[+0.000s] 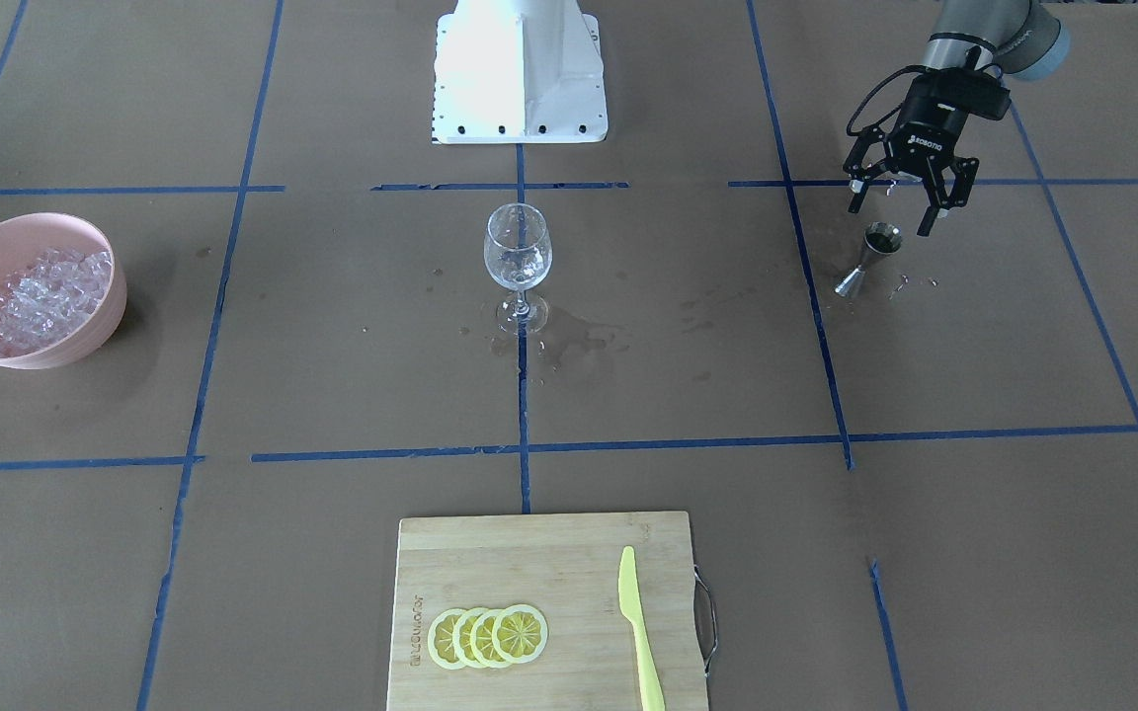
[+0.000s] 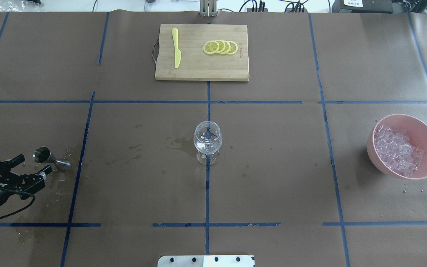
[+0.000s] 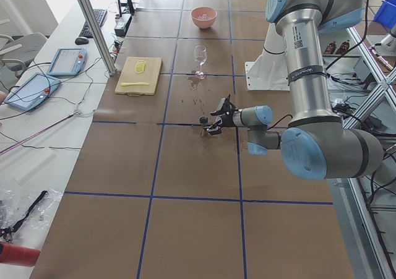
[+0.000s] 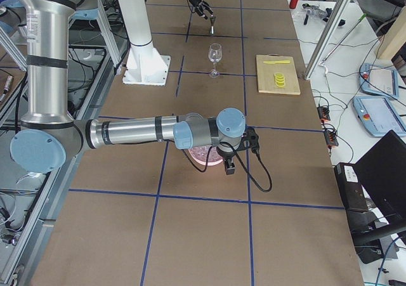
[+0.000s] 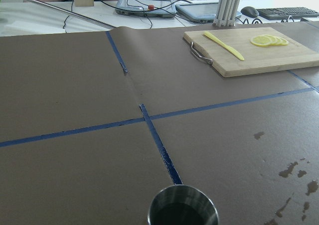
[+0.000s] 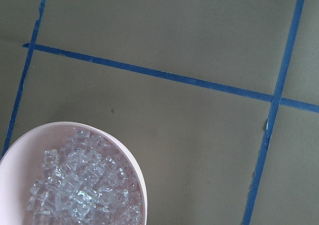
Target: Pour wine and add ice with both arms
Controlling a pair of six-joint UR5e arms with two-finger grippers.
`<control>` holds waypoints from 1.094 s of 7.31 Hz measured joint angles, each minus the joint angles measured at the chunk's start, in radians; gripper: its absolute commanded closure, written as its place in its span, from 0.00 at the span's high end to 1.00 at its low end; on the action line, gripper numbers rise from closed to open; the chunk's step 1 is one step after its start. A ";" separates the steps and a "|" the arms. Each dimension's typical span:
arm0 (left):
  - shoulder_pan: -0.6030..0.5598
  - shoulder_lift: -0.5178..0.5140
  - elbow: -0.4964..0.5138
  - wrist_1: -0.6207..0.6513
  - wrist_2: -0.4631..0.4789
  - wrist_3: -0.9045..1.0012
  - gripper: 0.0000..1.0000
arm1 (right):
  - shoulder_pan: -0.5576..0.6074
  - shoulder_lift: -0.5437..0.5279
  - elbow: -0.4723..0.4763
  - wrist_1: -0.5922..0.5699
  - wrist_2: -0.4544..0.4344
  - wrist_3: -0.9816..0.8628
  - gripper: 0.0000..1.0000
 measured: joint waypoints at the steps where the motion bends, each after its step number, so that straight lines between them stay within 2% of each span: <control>1: 0.039 -0.004 0.002 0.035 0.075 -0.004 1.00 | 0.000 -0.001 0.000 0.000 0.001 0.001 1.00; 5: 0.094 -0.102 0.097 0.081 0.246 -0.081 1.00 | 0.000 -0.002 -0.005 -0.002 0.010 0.001 1.00; 8: 0.098 -0.174 0.181 0.088 0.356 -0.087 0.94 | 0.000 -0.001 -0.005 -0.002 0.010 0.001 1.00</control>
